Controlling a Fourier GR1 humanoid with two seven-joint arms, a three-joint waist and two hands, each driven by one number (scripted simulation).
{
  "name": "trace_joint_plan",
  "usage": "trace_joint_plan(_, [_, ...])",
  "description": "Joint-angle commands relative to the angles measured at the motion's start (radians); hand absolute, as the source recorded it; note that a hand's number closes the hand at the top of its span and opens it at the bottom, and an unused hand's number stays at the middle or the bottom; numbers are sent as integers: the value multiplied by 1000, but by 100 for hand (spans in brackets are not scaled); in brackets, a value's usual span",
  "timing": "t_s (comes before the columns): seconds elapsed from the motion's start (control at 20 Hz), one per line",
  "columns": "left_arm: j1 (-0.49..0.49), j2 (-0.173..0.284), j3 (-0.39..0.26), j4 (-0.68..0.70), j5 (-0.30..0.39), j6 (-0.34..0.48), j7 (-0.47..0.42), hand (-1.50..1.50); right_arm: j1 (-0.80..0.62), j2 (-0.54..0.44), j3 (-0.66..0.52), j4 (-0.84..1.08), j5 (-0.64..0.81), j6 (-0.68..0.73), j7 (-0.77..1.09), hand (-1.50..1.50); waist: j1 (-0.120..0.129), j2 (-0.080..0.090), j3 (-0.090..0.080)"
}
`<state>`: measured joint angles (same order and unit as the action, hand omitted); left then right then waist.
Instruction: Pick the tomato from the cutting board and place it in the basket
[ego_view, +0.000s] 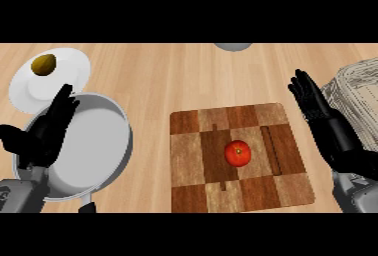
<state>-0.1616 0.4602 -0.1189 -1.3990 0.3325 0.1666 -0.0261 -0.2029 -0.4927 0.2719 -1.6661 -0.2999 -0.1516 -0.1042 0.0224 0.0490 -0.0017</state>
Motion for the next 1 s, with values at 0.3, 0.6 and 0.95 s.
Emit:
trace_joint_plan(0.3, [135,-58,-133,109,-14,-31,154,0,-273,136,220,5,-70,308,-22,150,81,-24,2])
trace_joint_plan(0.6, [217,-28,-121,66,-5,-11,229,0,-226,364,468,69,197,76,-3,-150,8,-54,1])
trace_joint_plan(0.95, [239,-32,-93,73,3,5,243,0,-434,84,386,46,488,42,304,-150,-43,-70,-7])
